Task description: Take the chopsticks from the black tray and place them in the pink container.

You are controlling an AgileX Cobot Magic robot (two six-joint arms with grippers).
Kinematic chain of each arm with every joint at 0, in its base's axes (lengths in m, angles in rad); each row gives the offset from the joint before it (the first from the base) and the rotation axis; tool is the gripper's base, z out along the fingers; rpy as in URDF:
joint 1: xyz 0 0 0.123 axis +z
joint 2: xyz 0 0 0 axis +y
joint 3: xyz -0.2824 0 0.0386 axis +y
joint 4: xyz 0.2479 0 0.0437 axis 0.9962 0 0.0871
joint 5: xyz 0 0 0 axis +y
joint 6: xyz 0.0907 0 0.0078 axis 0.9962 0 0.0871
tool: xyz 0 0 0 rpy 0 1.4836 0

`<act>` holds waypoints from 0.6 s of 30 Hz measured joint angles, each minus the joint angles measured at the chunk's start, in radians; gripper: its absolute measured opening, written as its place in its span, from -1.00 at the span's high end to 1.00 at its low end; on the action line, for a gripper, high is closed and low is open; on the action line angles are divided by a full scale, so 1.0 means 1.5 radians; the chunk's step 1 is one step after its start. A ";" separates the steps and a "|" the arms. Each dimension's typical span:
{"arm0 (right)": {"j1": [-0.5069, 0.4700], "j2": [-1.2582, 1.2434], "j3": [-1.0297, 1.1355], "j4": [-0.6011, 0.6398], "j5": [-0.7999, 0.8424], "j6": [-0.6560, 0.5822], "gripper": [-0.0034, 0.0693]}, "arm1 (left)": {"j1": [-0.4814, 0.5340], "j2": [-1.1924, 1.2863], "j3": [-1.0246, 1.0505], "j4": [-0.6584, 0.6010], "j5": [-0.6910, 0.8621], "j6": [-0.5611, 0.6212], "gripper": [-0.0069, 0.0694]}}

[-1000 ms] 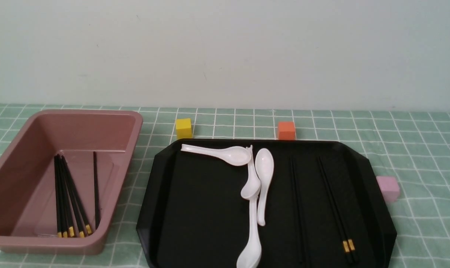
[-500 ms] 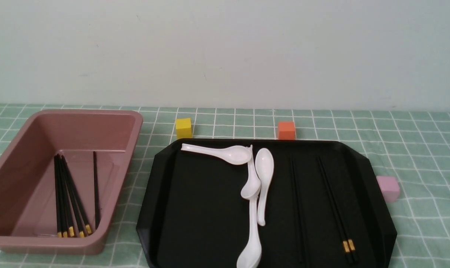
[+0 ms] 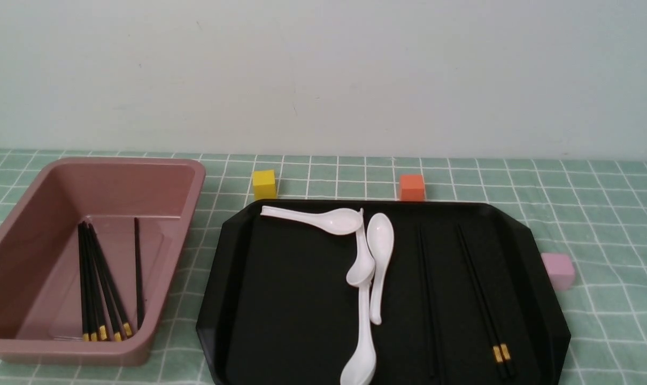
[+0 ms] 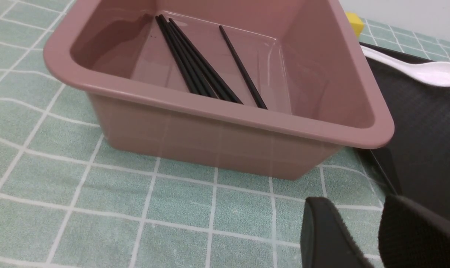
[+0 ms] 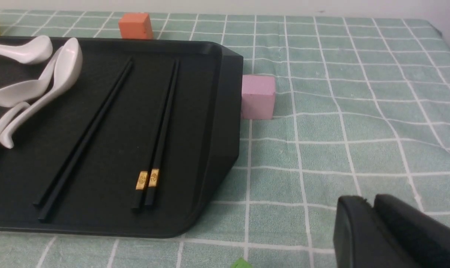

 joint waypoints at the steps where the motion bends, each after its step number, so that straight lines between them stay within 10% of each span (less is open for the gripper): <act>1: 0.000 0.000 0.000 0.000 0.000 0.000 0.65 | 0.000 0.000 0.000 0.000 0.000 0.000 0.19; 18: 0.000 0.000 0.000 0.000 0.001 0.000 0.62 | 0.000 0.000 0.000 0.000 0.000 0.000 0.19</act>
